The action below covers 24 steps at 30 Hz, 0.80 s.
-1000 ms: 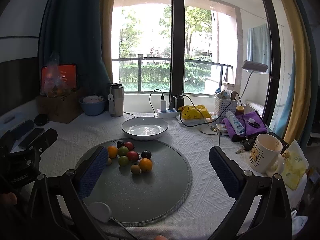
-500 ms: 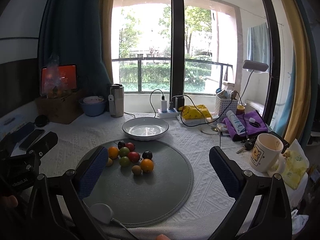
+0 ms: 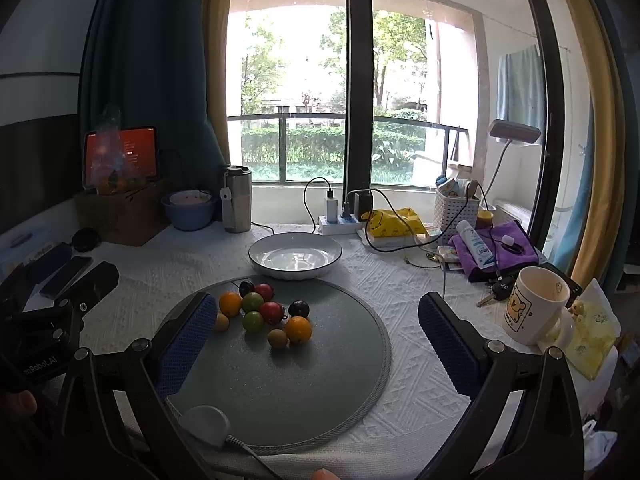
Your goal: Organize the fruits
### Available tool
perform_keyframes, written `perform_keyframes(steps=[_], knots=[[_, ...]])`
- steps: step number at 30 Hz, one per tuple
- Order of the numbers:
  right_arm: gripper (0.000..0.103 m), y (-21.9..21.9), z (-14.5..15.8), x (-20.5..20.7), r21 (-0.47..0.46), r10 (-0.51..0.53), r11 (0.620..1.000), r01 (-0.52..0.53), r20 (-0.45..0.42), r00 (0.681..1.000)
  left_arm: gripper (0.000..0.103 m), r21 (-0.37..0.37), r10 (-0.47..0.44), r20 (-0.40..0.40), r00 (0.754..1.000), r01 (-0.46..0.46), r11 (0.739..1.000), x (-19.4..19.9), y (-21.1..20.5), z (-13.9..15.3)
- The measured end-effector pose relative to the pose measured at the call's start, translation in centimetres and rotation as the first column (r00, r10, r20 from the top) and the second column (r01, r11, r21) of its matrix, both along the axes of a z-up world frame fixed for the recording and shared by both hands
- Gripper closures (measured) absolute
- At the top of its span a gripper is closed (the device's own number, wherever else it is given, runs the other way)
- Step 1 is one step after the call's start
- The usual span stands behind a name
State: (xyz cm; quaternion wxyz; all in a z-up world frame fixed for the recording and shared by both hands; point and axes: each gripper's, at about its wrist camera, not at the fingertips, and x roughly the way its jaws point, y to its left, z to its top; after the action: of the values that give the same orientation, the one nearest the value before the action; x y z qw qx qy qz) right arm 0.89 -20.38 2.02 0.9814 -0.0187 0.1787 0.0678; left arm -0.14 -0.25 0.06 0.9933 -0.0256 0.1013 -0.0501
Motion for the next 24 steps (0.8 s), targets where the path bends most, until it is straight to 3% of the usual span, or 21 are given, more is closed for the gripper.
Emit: perform_keyframes(steps=[24], knots=[[0.000, -0.04, 0.01, 0.16, -0.002, 0.001, 1.000, -0.001, -0.004, 1.000, 0.001, -0.001, 0.000, 0.001, 1.000, 0.000, 1.000, -0.02, -0.16, 0.07]])
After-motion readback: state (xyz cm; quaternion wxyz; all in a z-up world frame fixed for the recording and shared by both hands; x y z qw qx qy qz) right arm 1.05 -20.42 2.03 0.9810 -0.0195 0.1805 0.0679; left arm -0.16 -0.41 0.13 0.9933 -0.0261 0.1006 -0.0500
